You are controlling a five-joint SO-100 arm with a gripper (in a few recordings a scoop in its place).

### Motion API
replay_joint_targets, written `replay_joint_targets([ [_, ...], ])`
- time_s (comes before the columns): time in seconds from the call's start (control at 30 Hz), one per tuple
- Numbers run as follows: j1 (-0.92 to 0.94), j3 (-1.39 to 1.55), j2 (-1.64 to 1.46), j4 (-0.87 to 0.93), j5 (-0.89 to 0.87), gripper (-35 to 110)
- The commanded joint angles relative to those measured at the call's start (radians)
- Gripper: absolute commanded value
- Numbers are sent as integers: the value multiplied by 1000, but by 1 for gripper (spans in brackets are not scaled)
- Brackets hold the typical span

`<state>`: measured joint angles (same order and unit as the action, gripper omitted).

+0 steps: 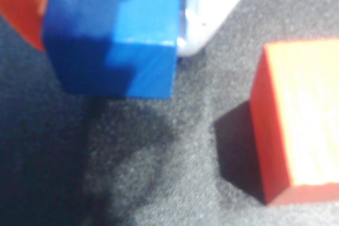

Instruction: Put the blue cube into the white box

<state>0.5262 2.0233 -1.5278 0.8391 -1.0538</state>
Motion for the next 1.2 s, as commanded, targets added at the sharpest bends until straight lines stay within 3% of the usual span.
replay_joint_targets([
  [0.0, 9, -3, -18, 2, -3, 0],
  [0.83, 213, -150, -560, 637, 5, 0],
  [1.17, 368, -34, -756, 718, 51, 0],
])
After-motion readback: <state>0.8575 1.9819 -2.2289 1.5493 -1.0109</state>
